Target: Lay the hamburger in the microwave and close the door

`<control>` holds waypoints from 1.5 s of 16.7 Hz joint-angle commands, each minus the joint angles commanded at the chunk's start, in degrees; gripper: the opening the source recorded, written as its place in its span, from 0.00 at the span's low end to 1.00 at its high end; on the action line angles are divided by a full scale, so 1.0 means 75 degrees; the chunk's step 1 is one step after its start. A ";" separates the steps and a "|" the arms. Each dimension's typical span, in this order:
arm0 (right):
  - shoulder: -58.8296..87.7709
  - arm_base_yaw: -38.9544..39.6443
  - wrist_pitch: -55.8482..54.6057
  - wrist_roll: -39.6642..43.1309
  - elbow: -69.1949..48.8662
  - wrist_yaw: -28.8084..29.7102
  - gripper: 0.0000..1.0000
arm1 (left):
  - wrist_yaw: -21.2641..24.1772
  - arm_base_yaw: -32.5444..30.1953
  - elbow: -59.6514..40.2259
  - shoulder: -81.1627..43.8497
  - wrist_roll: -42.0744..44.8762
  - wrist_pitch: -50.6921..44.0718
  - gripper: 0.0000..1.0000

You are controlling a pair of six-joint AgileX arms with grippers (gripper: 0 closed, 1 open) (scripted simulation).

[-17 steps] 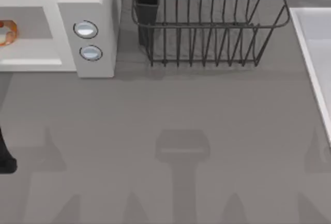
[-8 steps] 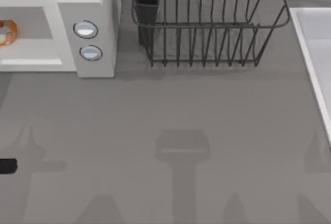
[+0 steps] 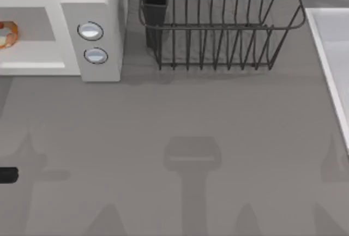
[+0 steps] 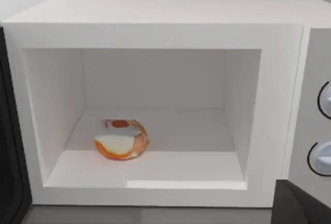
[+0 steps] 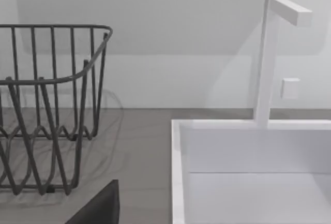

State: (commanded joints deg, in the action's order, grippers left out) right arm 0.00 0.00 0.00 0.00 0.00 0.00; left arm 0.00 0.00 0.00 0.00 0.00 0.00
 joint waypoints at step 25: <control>0.0000 0.0000 0.0000 0.0000 0.0000 0.0000 1.00 | -0.0685 -0.0689 -0.0908 -0.0932 0.0016 0.0010 0.00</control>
State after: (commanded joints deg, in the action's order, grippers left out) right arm 0.00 0.00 0.00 0.00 0.00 0.00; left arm -5.14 -5.17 -6.81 -6.99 0.12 0.08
